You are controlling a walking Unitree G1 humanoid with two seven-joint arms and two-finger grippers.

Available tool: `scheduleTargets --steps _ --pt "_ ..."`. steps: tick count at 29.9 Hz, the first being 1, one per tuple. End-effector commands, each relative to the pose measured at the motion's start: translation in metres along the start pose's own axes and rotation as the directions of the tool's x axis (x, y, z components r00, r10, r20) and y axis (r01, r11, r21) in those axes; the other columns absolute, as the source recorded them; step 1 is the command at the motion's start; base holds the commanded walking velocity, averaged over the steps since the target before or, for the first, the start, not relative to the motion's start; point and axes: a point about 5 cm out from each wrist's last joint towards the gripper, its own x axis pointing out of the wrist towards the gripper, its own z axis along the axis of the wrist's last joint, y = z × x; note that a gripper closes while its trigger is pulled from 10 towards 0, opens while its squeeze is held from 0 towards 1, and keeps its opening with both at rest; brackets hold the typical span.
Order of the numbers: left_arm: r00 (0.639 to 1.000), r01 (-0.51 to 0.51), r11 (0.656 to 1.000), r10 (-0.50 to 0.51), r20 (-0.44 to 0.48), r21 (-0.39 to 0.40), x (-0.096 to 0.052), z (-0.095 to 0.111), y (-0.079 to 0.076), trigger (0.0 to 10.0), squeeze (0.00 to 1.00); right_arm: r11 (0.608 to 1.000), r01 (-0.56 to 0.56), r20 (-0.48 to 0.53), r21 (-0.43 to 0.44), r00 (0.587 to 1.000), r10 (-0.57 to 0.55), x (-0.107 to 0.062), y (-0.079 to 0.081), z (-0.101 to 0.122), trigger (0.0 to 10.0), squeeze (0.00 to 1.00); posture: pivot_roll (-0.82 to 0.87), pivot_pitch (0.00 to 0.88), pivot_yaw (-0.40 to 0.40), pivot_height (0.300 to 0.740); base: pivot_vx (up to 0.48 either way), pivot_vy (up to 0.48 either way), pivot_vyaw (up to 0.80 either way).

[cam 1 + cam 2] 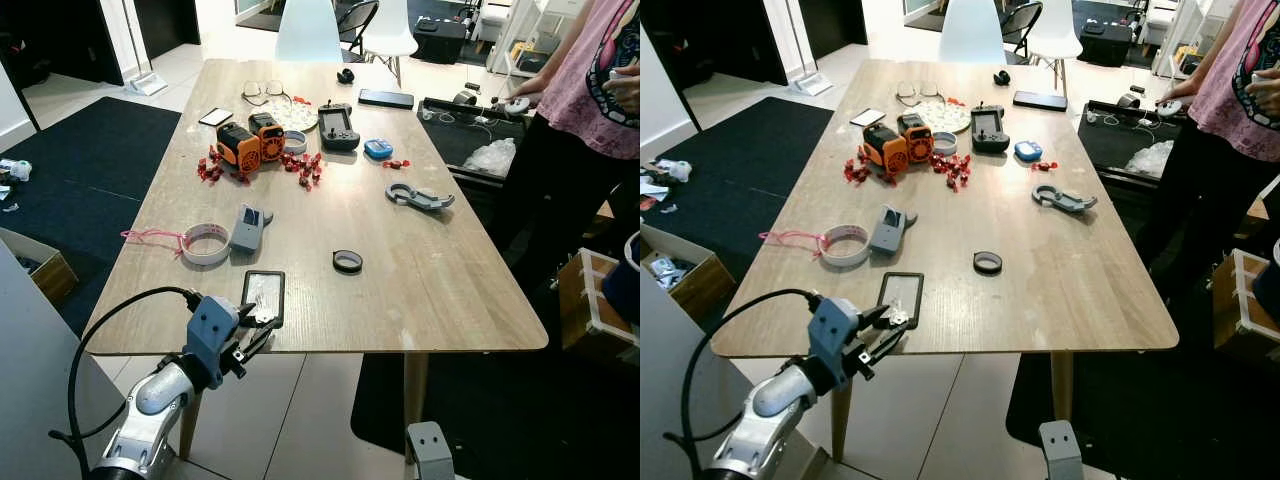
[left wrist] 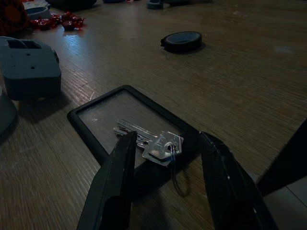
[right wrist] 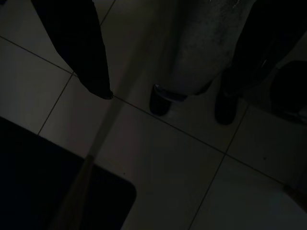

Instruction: Hang keys on a hook

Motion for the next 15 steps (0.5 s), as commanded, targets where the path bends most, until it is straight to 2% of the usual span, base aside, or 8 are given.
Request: scheduleTargets --steps 1,15 --pt "1.000 0.000 1.000 0.000 -0.009 0.008 -0.0061 -0.0024 0.0025 10.0 0.00 1.000 0.009 -0.009 0.002 1.000 -0.009 -0.0014 -0.0036 -0.0031 10.0 0.00 0.06 0.094 -0.046 0.740 0.000 0.000 0.00" --pt "0.999 0.025 0.999 -0.024 -0.033 0.033 -0.0139 -0.0059 0.0046 10.0 0.00 1.000 0.010 -0.010 0.000 1.000 -0.010 -0.0016 -0.0047 -0.0031 10.0 0.00 0.06 0.097 -0.048 0.740 0.000 0.000 0.00"
